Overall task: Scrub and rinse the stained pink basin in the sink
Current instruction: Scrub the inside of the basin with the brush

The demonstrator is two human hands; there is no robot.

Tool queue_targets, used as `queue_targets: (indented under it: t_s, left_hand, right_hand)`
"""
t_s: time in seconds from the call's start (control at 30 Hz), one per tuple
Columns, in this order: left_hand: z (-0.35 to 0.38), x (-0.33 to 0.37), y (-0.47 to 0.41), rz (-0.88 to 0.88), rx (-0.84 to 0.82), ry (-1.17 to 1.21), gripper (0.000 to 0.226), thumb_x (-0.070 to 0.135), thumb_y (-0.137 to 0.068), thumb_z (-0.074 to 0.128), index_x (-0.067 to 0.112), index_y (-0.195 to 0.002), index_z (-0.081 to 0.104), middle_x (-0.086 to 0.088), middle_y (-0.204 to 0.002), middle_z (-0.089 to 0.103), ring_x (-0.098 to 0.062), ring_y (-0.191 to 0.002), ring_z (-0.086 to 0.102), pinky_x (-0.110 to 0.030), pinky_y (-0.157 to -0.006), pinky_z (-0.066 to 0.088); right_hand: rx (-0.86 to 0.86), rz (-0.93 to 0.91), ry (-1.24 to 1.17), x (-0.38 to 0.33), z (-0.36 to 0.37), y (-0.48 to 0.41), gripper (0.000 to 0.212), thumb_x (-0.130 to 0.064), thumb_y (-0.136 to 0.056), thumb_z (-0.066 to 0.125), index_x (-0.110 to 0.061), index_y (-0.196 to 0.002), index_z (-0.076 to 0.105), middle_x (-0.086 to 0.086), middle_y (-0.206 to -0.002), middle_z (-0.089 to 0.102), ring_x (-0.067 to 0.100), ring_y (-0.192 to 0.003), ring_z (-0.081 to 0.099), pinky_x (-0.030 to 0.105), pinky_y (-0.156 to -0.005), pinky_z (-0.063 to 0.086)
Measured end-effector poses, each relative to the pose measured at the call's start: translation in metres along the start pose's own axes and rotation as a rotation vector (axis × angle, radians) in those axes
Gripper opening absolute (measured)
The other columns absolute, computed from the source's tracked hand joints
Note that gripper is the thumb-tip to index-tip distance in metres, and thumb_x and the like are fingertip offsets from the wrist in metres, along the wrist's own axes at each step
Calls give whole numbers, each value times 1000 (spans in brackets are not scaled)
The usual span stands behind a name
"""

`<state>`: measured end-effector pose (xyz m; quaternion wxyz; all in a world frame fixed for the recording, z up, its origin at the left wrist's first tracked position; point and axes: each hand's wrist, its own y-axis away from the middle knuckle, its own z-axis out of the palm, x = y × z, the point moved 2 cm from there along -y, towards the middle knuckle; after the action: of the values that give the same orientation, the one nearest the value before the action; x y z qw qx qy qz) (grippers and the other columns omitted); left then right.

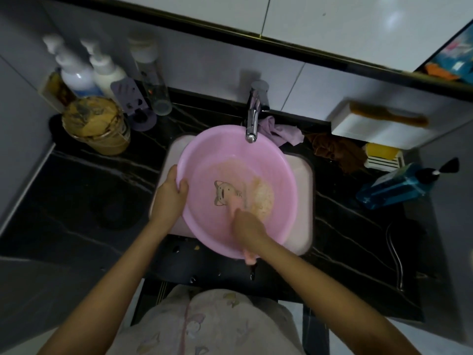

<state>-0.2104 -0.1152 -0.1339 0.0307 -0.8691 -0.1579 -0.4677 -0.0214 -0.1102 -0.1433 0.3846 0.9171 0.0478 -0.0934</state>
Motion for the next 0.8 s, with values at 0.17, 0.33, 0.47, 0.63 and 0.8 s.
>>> queue_targets:
  t_s: [0.17,0.33,0.47,0.63,0.8]
  left_hand:
    - [-2,-3,-1,8,-12,-26,43,34,-95,43,24,-137,38,-6,-109,62,-24,-92,62,-47,-78,54]
    - [0,0,1,6,-11,-4,39,27,-99,45,24,-137,38,-5,-110,62,-21,-92,63,-46,-80,54]
    - [1,3,0,23,6,-12,40,29,-99,44,25,-138,37,-3,-109,62,-20,-91,62,-42,-78,54]
    - [-2,4,1,25,6,-36,40,27,-97,45,23,-137,39,-7,-105,63,-23,-89,62,-43,-77,53]
    - [-9,12,3,66,37,-6,37,25,-99,43,24,-135,39,-4,-106,63,-19,-88,63,-40,-74,55]
  right_hand:
    - [126,-306,54,-33,-10,-34,58,-7,-95,38,-8,-149,15,18,-112,60,31,-96,60,38,-77,44]
    - [142,128,71,30,-27,-30,53,-4,-98,34,-9,-148,17,16,-130,52,31,-111,57,38,-88,50]
    - [44,-77,27,-2,5,-6,54,-7,-95,38,-9,-146,20,13,-112,60,27,-92,60,33,-65,46]
    - [201,-296,180,-24,-28,-53,65,-14,-98,35,-17,-152,-1,16,-116,58,31,-99,58,36,-70,40]
    - [326,-109,317,47,-80,-67,58,-21,-101,31,-35,-151,5,9,-90,53,25,-76,56,32,-61,37]
